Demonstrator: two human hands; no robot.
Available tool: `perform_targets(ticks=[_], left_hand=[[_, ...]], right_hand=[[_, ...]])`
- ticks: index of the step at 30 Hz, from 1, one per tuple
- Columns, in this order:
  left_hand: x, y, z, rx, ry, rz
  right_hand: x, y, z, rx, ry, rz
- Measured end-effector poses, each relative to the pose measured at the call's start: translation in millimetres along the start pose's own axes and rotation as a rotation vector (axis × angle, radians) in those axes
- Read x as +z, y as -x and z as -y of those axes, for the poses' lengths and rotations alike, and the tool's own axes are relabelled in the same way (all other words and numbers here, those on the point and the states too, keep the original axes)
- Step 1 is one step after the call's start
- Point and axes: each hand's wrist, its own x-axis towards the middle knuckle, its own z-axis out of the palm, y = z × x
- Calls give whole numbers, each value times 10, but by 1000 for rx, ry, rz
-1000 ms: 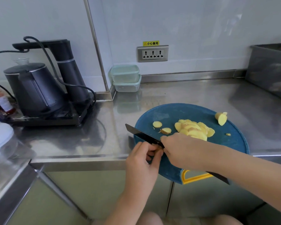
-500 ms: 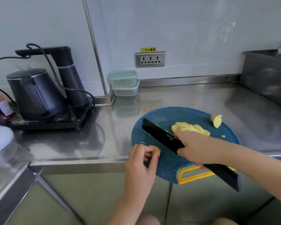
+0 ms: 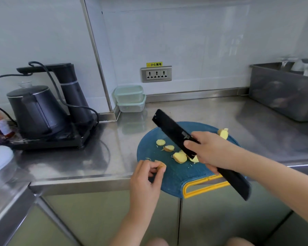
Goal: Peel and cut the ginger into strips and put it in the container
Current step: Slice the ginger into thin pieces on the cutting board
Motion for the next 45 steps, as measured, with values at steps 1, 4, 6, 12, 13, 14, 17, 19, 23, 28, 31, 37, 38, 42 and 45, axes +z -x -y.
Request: perform_targets(ticks=[1, 4, 6, 12, 13, 14, 17, 19, 23, 28, 31, 37, 38, 42, 45], left_hand=[[1, 0, 4, 3, 0, -2], [1, -1, 16, 0, -7, -3], [1, -2, 15, -9, -19, 6], [4, -16, 9, -29, -39, 32], [5, -17, 12, -32, -39, 32], [5, -16, 15, -34, -39, 30], [-4, -13, 10, -25, -50, 34], [-11, -17, 5, -19, -54, 40], [-18, -25, 27, -4, -41, 47], [-4, -18, 64, 45, -66, 28], [-5, -26, 78, 60, -87, 32], [-28, -14, 96, 96, -139, 34], [-24, -14, 94, 98, -137, 28], [-12, -10, 105, 104, -117, 8], [6, 0, 101, 84, -108, -4]], right_hand=[[46, 28, 25, -53, 94, -34], [231, 66, 51, -204, 384, -92], [340, 67, 48, -230, 419, -62], [433, 19, 7, -240, 415, -49], [435, 16, 0, -234, 402, -40], [438, 15, -2, -227, 390, -29], [444, 18, -8, -221, 367, -12], [439, 18, -9, -226, 361, 2], [405, 9, -28, -223, 339, 42], [384, -27, -39, -202, 350, 82], [383, -56, -14, -184, 396, 105], [371, -101, 69, -168, 473, 136], [365, -107, 82, -172, 495, 140], [359, -171, 138, -195, 570, 161], [405, -220, 165, -213, 607, 149]])
